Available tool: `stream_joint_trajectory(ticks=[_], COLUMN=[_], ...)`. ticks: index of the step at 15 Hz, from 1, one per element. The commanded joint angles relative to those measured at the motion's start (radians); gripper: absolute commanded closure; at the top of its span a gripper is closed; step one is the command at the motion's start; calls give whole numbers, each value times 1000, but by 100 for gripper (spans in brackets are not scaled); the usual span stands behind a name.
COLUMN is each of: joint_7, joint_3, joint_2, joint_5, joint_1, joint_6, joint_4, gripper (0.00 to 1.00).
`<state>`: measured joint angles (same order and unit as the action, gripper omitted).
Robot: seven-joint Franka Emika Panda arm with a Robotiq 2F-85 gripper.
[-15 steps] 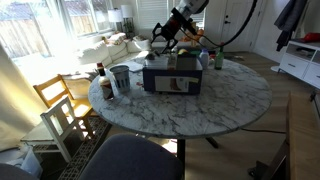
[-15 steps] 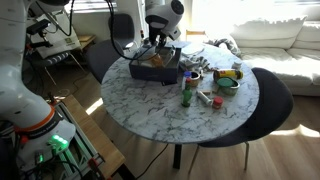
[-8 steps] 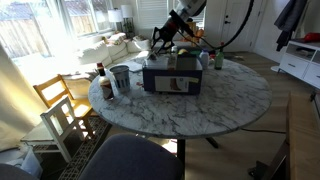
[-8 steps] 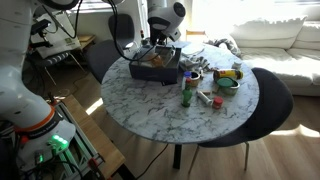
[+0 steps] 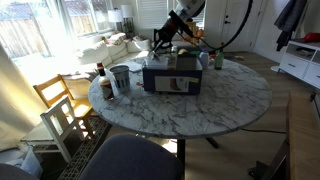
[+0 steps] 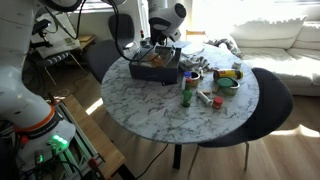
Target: Put the glasses into the jar
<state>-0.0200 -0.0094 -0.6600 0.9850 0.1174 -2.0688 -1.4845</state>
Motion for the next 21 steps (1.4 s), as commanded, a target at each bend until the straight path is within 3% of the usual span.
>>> stream_joint_trajectory(ticks=[1, 12, 18, 21], joint_7=[-7, 20, 71, 107], joint_3=[13, -10, -16, -14], joint_2=[-9, 143, 176, 188], joint_5=[-1, -160, -300, -380], joint_1=[20, -34, -76, -111], joint_6=[33, -17, -207, -355], joint_4=[17, -78, -129, -161], gripper=[98, 98, 98, 98])
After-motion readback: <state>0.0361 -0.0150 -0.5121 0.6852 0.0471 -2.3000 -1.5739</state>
